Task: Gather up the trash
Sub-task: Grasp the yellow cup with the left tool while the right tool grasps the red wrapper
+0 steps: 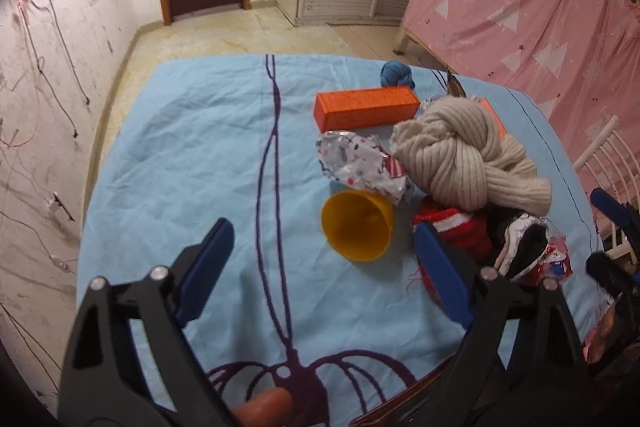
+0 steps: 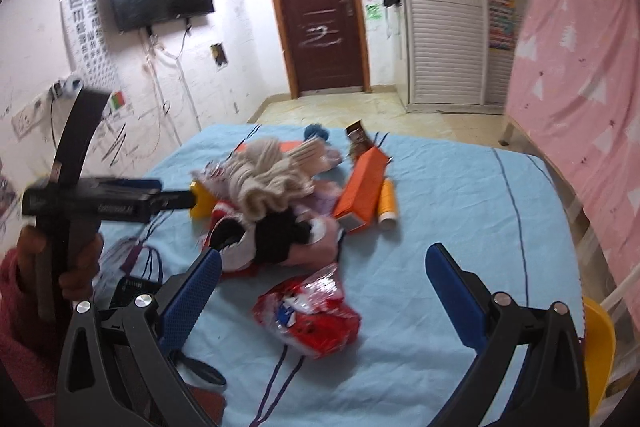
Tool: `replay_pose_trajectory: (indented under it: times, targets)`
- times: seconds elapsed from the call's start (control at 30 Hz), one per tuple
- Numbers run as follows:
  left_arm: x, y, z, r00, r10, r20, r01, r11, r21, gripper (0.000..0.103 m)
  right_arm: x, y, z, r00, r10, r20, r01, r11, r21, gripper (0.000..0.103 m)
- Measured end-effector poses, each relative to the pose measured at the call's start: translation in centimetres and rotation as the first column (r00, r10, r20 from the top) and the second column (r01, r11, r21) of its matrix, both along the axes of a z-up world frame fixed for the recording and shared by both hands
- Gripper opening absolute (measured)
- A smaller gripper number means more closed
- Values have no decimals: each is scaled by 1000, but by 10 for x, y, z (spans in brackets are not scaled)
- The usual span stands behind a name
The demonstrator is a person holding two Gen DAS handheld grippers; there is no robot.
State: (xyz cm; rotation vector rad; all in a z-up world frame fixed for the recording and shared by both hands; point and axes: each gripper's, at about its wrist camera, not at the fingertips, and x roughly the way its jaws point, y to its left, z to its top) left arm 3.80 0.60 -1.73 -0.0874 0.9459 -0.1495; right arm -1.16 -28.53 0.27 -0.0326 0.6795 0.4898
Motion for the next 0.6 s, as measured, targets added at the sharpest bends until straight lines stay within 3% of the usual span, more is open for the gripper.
replay_pose_trajectory:
  times: [0.1,0.43,0.47,0.53,0.6]
  targets:
    - [4,-7,-4,999,-23,-29,23,1000,-3,73,-2,5,-6,999,32,-30,-33,999,-7,95]
    - [18,-25,-14,996,-72,-56,74,997,34,59,0,2,-28,994,41,-102,-43,999,-27,95]
    - [19,-25,-15,996,-72,-55,74,996,41,53,1,2,-29,993,43,-107,-46,999,-26,94]
    - [20,-27,-15,996,-71,-51,74,996,53,47,1,3,-31,993,43,-111,-46,998,-31,91]
    - [21,-27,-15,996,-73,-48,75,996,51,40,4,2,-34,992,38,-124,-41,999,-24,75]
